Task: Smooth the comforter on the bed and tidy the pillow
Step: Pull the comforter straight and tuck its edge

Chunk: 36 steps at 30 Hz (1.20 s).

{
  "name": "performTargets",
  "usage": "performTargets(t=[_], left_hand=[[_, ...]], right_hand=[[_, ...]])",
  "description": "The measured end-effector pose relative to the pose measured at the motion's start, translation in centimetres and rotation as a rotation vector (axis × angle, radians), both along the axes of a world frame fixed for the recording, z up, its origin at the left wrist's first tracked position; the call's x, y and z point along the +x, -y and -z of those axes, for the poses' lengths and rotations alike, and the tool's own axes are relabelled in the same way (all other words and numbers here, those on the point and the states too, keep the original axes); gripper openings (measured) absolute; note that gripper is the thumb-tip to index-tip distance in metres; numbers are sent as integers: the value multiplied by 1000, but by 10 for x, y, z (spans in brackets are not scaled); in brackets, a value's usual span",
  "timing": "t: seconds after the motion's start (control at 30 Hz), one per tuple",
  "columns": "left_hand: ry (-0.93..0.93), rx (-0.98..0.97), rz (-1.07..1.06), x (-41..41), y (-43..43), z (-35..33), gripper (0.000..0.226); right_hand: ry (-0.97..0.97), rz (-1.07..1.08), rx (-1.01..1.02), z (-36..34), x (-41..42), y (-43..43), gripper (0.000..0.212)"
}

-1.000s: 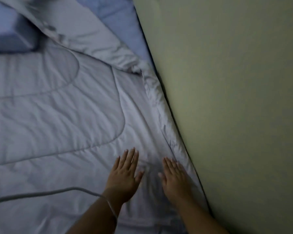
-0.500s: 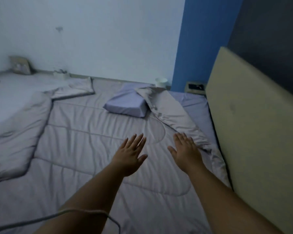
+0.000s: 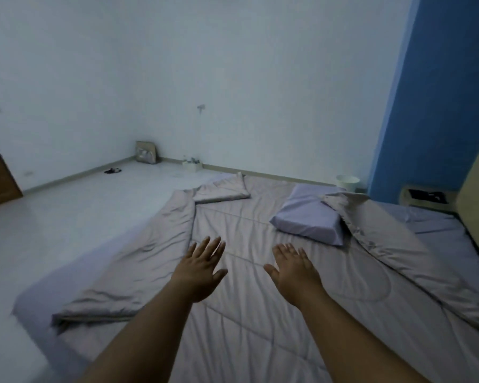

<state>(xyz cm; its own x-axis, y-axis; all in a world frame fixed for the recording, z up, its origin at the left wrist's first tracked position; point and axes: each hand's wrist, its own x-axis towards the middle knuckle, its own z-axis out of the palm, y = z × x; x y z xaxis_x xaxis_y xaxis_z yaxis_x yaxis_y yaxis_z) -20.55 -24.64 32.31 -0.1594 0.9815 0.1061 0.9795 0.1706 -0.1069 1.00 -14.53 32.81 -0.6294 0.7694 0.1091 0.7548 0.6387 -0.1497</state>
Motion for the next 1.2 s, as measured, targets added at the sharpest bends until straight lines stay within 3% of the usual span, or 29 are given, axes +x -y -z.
performTargets(t=[0.43, 0.6, 0.87, 1.07, 1.2], left_hand=[[6, -29, -213, -92, 51, -6, 107], [54, -41, -216, -159, 39, 9, 117], [114, -136, -75, -297, 19, 40, 92], [82, -166, -74, -389, 9, 30, 97], [111, -148, -87, -406, -3, 39, 92]], right_hand=[[2, -172, 10, -13, -119, 0, 62], [-9, -142, -20, -4, -185, -12, 62], [50, 16, -129, 40, -317, -16, 63], [58, 29, -143, 34, -394, -17, 63], [79, 18, -118, 38, -418, -31, 63]])
